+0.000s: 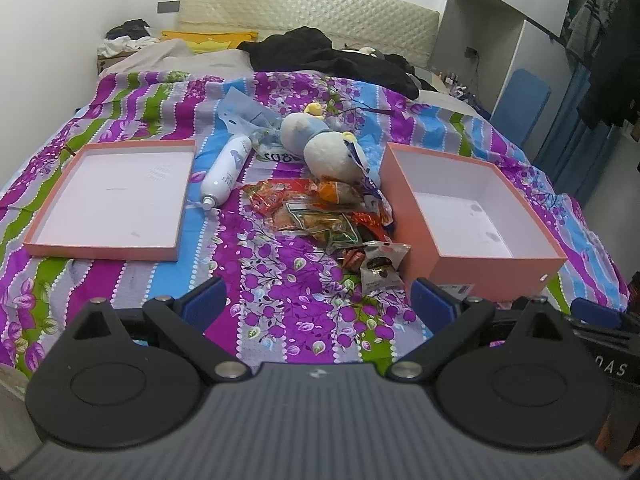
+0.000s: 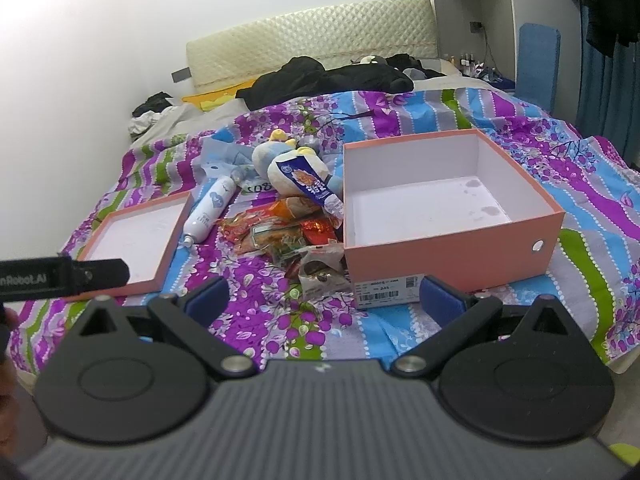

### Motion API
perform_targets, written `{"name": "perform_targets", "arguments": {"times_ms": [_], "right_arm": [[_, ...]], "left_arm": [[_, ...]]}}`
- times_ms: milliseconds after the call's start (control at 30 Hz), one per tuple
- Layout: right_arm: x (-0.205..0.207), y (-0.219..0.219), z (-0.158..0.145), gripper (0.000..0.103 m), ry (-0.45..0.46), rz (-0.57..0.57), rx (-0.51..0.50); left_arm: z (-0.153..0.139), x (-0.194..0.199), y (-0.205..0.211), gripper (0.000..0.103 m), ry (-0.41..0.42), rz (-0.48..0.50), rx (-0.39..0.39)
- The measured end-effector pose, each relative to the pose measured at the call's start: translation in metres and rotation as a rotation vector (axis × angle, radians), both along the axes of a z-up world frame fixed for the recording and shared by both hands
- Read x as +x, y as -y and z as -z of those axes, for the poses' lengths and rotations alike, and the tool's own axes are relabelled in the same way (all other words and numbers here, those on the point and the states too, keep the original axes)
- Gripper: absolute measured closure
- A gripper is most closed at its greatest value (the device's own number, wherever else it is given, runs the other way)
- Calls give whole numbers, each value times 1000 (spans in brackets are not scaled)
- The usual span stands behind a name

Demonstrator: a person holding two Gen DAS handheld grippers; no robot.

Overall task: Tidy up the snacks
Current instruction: 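Move both grippers toward the pile of snack packets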

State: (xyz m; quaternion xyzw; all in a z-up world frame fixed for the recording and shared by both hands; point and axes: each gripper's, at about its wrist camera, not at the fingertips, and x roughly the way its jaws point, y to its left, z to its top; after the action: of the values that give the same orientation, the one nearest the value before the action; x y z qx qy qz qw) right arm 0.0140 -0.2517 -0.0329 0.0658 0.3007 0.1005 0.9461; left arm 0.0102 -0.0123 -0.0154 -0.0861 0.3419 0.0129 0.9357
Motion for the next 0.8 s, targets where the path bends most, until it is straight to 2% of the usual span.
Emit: {"name": "perform_targets", "arguments": {"times_ms": [100, 333, 800], "right_arm": [[0, 1, -1, 0, 4, 3, -1], [0, 2, -1, 0, 2, 6, -1], [1, -1, -2, 0, -10, 1, 2]], "left_arm": [[-2, 1, -2, 3, 3, 9, -20], [-5, 4, -8, 3, 1, -3, -18], [-5, 8, -5, 3, -5, 38, -21]]}}
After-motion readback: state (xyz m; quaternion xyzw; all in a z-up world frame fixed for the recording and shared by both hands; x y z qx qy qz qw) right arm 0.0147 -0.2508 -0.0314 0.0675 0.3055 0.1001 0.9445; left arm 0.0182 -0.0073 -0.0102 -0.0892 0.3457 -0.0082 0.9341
